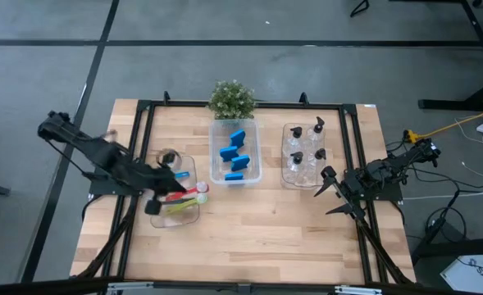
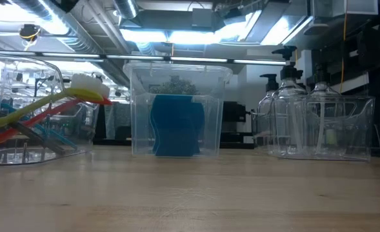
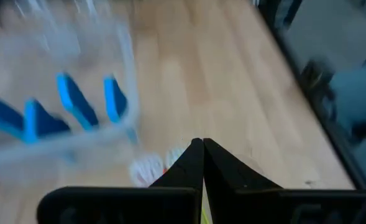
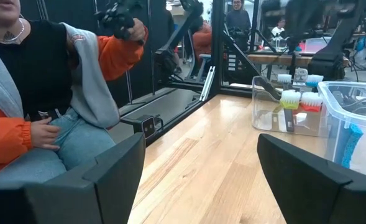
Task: Pick & Place Kitchen Sink Supplies
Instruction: Return to Home Position
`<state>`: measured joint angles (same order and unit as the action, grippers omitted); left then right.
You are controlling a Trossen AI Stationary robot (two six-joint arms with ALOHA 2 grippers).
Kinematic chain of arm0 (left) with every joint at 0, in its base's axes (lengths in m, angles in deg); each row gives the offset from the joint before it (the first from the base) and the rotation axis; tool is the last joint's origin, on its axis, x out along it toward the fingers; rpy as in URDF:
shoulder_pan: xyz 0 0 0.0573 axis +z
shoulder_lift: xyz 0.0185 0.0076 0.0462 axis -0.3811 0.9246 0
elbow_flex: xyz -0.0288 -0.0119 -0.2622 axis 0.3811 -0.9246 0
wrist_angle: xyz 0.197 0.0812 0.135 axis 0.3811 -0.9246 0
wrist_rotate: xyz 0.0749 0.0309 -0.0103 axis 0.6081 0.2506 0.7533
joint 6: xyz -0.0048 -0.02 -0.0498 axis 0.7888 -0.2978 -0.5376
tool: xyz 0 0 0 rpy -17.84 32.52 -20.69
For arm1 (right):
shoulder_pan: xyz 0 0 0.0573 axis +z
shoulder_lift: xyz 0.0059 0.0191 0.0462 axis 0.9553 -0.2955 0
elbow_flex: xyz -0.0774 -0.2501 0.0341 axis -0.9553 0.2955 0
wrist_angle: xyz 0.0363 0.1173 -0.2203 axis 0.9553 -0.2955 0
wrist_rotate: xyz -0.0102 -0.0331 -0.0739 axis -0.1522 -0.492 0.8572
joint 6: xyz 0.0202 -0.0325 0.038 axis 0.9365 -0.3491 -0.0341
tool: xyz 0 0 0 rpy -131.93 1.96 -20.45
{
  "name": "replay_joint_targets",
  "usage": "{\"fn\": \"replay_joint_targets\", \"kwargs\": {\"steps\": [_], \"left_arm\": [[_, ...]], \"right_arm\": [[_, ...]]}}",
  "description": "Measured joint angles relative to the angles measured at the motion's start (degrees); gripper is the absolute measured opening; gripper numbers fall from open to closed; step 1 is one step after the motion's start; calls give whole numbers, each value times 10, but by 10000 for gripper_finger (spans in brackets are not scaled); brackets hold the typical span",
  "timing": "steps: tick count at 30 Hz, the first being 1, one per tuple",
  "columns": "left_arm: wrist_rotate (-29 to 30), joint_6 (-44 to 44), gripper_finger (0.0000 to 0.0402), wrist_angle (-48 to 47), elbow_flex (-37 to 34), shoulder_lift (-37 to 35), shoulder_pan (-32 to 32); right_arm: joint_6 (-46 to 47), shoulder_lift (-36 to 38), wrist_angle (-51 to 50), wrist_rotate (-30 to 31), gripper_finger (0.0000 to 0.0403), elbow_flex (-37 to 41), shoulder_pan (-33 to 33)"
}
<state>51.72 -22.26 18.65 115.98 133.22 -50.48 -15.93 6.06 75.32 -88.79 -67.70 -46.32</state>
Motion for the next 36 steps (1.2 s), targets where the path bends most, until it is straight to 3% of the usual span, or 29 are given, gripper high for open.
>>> {"fn": "replay_joint_targets", "kwargs": {"steps": [4, 8, 18, 29, 36], "left_arm": [[-3, 71, 1, 84, -45, -101, 20], [-57, 133, 1, 184, -111, -194, 45], [-92, 186, 1, 376, -312, -383, 152], [-153, 163, 1, 568, -459, -437, 306], [-182, 161, 1, 619, -482, -437, 420]], "right_arm": [[-1, 0, 0, 0, 308, 0, 0], [-1, 0, 0, 0, 308, 0, 0], [-1, 0, 0, 0, 308, 0, 0], [-1, 0, 0, 0, 308, 0, 0], [0, 0, 0, 0, 308, 0, 0]]}}
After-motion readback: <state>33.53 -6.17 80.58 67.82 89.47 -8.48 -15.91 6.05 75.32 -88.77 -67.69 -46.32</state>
